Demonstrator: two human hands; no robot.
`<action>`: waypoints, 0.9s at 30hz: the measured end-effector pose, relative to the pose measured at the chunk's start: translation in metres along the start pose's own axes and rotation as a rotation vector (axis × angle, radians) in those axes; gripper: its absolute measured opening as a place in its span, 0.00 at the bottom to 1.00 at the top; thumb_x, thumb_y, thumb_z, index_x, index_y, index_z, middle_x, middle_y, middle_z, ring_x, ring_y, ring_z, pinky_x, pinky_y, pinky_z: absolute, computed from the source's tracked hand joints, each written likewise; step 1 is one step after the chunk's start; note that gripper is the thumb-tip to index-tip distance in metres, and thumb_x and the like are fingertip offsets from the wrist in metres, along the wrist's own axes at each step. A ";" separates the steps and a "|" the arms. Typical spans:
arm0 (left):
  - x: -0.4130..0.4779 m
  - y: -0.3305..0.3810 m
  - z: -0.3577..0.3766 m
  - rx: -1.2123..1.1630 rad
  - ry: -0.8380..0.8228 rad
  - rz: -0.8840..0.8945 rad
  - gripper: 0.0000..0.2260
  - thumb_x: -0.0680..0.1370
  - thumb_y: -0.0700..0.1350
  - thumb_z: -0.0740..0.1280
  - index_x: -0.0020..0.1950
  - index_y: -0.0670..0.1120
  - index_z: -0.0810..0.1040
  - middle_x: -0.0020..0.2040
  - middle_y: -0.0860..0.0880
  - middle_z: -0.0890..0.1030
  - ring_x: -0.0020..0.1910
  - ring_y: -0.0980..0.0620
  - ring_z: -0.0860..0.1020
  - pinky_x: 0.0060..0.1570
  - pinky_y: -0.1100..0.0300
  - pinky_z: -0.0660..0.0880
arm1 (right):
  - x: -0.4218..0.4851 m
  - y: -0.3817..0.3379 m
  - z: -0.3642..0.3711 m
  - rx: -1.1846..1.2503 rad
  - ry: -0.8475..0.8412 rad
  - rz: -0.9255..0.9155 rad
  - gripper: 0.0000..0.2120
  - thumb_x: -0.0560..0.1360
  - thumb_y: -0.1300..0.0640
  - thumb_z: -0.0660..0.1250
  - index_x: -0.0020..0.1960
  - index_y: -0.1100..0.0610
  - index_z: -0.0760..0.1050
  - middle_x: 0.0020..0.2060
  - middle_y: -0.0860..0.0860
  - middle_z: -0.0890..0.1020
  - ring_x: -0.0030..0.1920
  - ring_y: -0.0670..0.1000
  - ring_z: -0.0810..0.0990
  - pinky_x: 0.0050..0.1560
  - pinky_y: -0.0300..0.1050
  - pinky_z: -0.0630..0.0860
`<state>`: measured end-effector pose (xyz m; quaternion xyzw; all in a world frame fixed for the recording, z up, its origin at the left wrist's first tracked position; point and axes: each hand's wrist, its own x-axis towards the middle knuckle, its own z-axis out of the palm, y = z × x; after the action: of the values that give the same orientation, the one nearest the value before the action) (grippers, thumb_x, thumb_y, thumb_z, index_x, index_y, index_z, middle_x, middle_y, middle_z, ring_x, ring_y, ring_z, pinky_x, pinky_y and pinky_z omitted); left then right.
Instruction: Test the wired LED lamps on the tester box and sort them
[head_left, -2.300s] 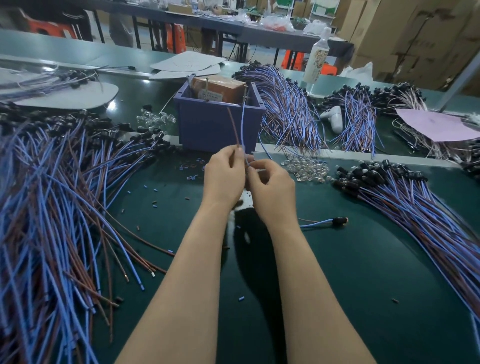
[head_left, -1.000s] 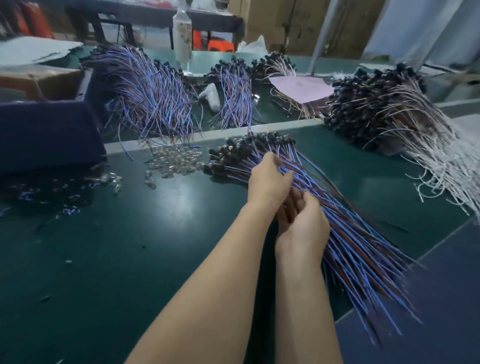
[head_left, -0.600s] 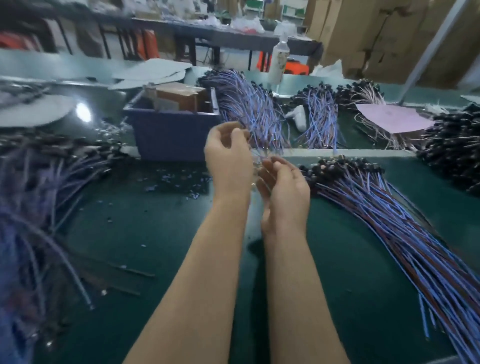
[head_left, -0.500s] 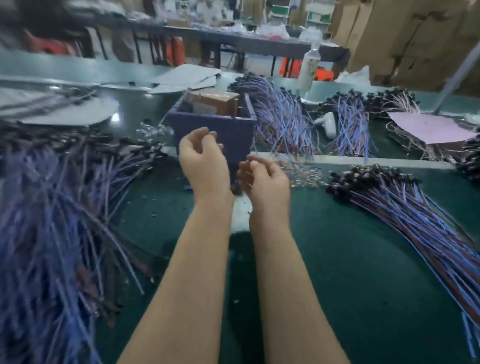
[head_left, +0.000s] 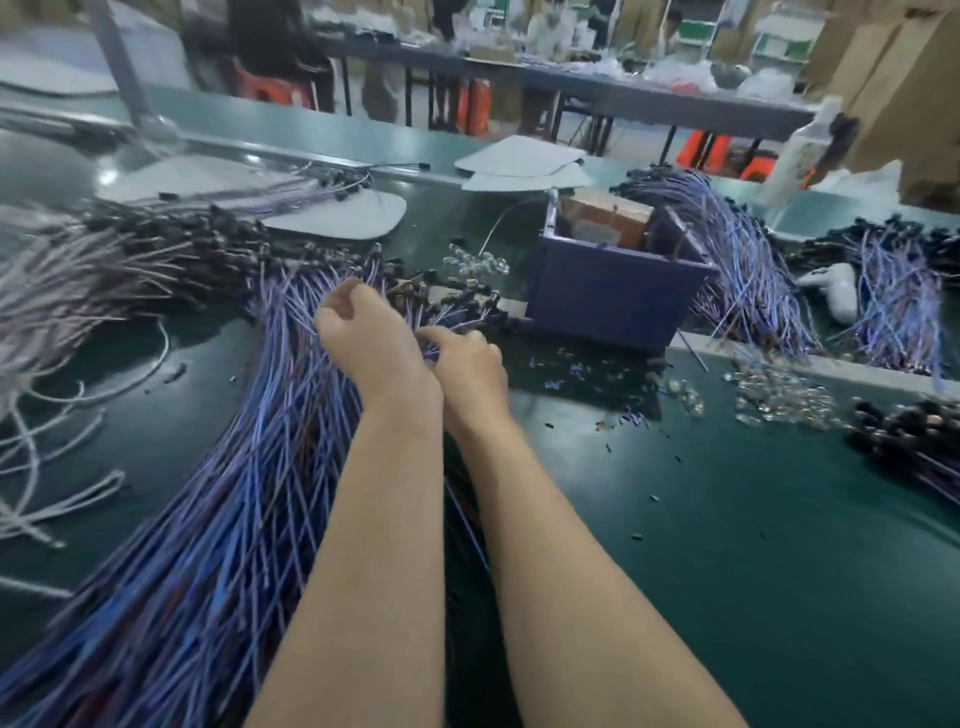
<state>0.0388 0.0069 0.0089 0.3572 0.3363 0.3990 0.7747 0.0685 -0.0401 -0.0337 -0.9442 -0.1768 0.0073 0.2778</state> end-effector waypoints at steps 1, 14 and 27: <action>0.001 -0.002 0.001 -0.004 0.000 -0.001 0.09 0.78 0.37 0.56 0.44 0.50 0.70 0.41 0.52 0.73 0.37 0.57 0.73 0.43 0.61 0.71 | 0.001 0.001 0.001 -0.014 0.031 -0.024 0.16 0.78 0.56 0.59 0.64 0.48 0.74 0.58 0.57 0.73 0.59 0.60 0.69 0.55 0.49 0.68; -0.040 -0.020 0.027 0.294 -0.532 -0.044 0.12 0.79 0.41 0.59 0.35 0.43 0.72 0.22 0.53 0.71 0.18 0.57 0.64 0.23 0.67 0.62 | -0.022 0.048 -0.071 0.077 0.415 -0.095 0.04 0.79 0.56 0.58 0.51 0.53 0.71 0.41 0.50 0.80 0.48 0.56 0.78 0.54 0.49 0.65; -0.118 -0.092 0.060 -0.003 -0.734 -0.533 0.06 0.83 0.43 0.57 0.46 0.47 0.69 0.42 0.48 0.81 0.23 0.60 0.70 0.24 0.69 0.70 | -0.102 0.179 -0.168 0.399 0.366 0.437 0.12 0.75 0.59 0.61 0.33 0.58 0.74 0.25 0.52 0.71 0.18 0.40 0.67 0.21 0.31 0.63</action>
<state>0.0681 -0.1511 -0.0075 0.3747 0.1189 0.0330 0.9189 0.0509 -0.3025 0.0050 -0.8724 0.0872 -0.0684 0.4760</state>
